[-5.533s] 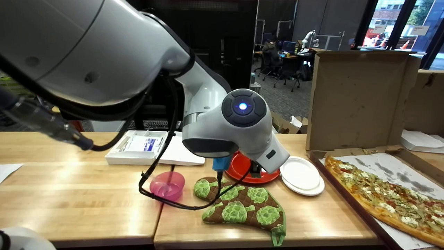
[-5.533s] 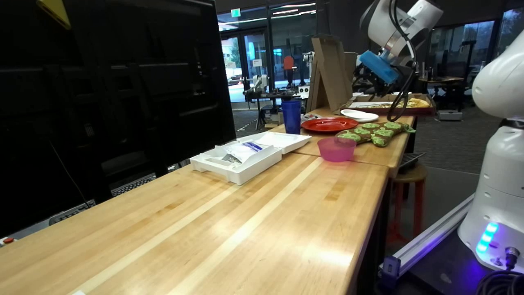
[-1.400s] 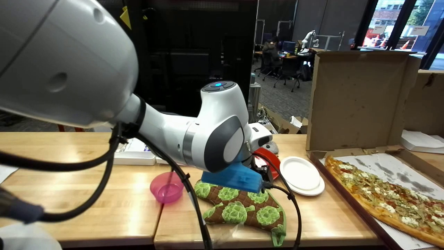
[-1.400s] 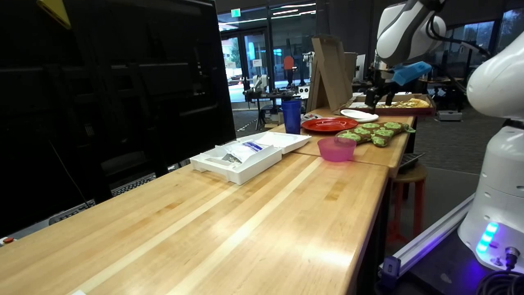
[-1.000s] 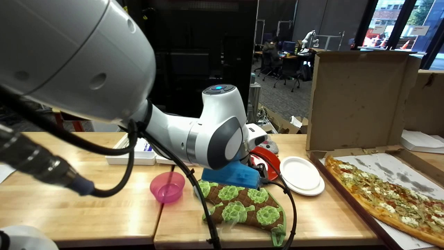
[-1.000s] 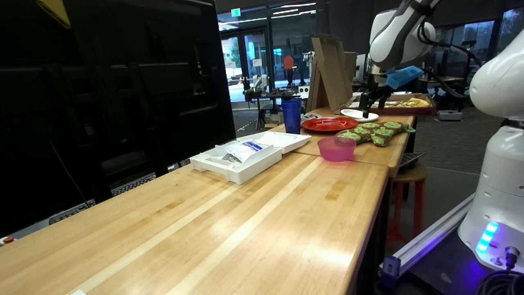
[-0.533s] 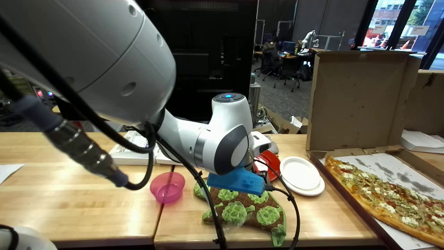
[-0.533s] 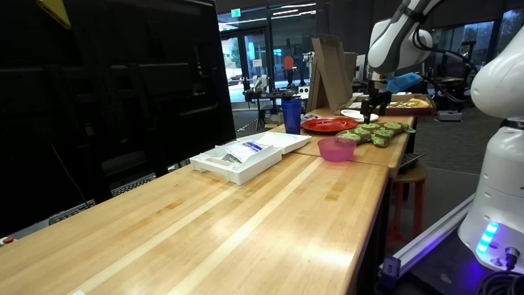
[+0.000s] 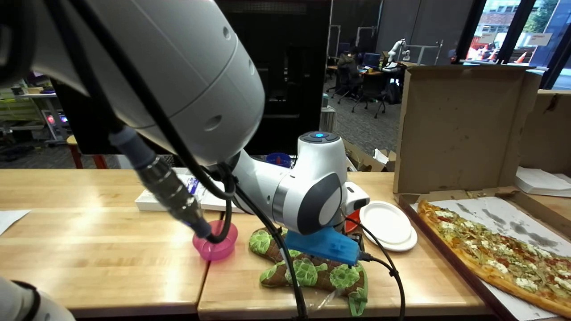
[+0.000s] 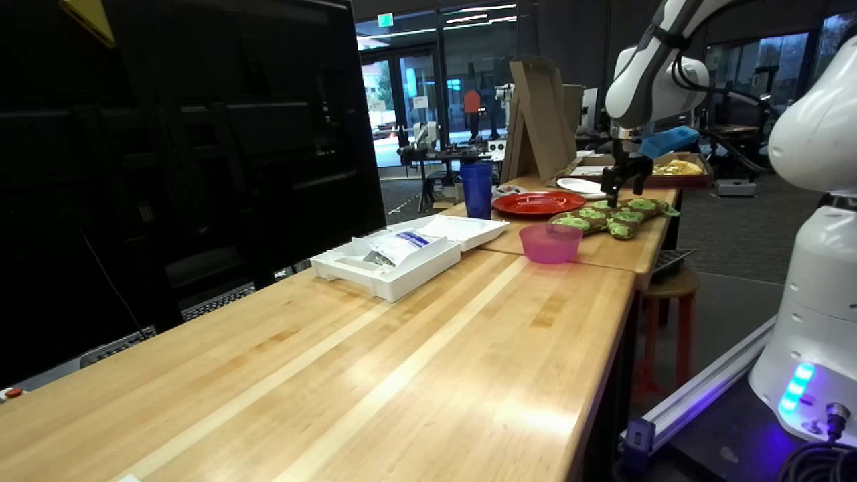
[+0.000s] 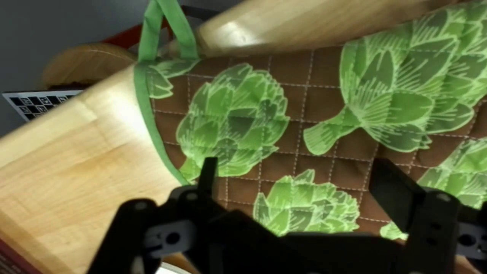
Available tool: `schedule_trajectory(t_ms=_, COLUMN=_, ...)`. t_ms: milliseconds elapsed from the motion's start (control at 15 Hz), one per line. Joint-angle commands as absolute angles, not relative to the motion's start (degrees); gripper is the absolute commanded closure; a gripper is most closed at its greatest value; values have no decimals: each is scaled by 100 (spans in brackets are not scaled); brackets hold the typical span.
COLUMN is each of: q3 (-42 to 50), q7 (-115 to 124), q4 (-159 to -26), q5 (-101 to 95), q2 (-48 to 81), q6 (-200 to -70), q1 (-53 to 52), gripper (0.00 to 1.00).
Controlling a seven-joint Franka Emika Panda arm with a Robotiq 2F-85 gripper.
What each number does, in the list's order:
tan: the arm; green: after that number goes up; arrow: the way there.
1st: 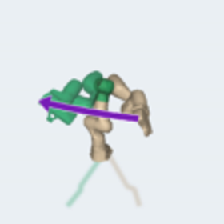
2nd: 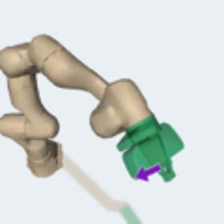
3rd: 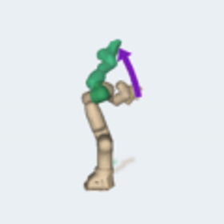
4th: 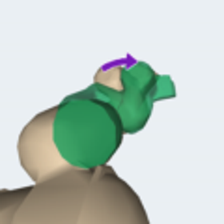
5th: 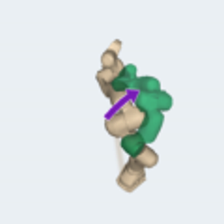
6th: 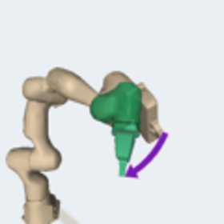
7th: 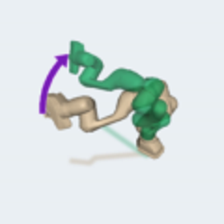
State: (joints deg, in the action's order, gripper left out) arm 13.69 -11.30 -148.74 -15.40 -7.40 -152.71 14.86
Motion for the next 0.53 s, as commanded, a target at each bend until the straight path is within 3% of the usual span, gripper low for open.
schedule_trajectory(t_ms=0, q3=1547, q7=-1458, q4=-14627, q5=-1188, q2=-560, q6=-15163, q1=1501, gripper=0)
schedule_trajectory(t_ms=467, q3=1643, q7=-1922, q4=-14345, q5=-454, q2=-351, q6=-14935, q1=1484, gripper=0)
